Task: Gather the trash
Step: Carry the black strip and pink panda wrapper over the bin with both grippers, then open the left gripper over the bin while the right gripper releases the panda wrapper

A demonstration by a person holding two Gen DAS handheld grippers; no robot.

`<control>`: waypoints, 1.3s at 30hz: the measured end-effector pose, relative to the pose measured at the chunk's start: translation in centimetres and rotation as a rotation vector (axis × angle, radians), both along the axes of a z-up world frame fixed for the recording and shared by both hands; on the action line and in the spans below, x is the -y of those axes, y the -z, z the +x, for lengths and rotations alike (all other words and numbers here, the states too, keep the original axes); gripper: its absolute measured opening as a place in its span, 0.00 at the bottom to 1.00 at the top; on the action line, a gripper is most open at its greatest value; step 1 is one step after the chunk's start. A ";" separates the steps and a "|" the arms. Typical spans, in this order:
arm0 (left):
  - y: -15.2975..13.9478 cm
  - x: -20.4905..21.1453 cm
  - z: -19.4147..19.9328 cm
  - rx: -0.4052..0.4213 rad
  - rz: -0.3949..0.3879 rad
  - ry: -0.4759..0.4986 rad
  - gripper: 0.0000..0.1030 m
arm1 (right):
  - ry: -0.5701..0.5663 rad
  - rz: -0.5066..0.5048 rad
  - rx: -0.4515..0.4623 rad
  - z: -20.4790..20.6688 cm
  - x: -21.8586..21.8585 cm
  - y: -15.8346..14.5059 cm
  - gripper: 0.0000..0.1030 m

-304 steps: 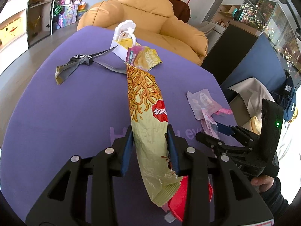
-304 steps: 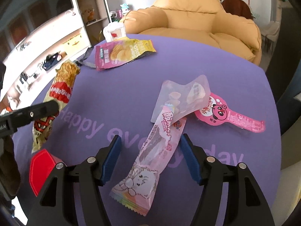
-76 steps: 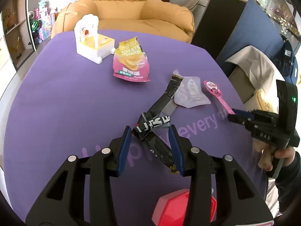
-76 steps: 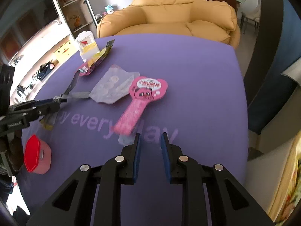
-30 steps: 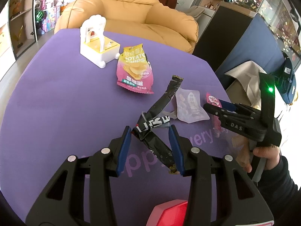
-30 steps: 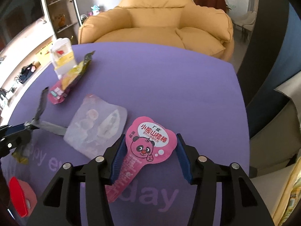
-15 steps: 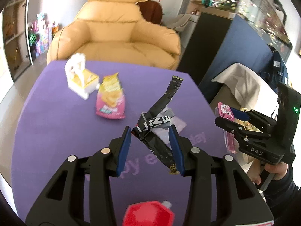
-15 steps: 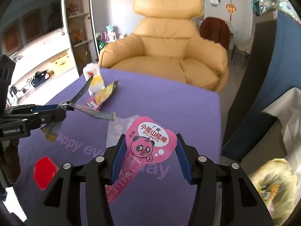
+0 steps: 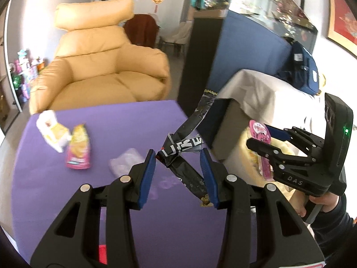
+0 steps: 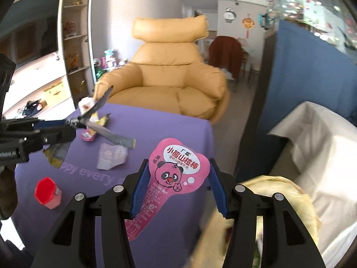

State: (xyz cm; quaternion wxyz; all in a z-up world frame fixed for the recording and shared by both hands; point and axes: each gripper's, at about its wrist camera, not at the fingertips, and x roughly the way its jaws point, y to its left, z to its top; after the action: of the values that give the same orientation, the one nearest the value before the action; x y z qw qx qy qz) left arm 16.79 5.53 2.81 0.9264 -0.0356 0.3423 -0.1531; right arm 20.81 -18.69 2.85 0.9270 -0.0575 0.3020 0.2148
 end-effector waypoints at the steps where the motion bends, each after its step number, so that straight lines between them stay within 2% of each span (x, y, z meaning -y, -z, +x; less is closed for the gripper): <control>1: 0.2 1.1 0.1 -0.007 -0.006 0.018 0.38 | 0.021 -0.003 0.007 -0.2 1.0 -0.1 0.48; 9: 1.6 10.4 1.5 -0.054 -0.029 0.160 0.38 | 0.171 -0.031 0.010 -1.1 9.1 0.6 0.48; 19: 3.9 18.4 3.1 -0.109 -0.020 0.270 0.38 | 0.350 -0.036 -0.025 -1.4 18.0 2.6 0.47; 27: 6.0 21.8 3.9 -0.158 0.002 0.319 0.38 | 0.394 -0.031 -0.046 -1.5 20.6 3.8 0.47; 35: 8.0 23.2 6.0 -0.235 -0.070 0.365 0.39 | 0.409 -0.019 -0.073 -1.1 21.6 4.9 0.47; 38: 8.4 23.4 6.4 -0.248 -0.098 0.392 0.49 | 0.412 -0.015 -0.082 -1.0 21.8 5.3 0.47; 39: 8.5 23.3 6.5 -0.251 -0.114 0.400 0.59 | 0.415 -0.011 -0.084 -1.1 21.8 5.4 0.47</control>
State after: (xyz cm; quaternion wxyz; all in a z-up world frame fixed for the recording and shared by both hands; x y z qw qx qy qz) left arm 23.31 -17.75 -5.66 0.8243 -0.0380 0.4458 -0.3468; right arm 19.76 -40.48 -2.54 0.9376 0.0097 0.3470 0.0199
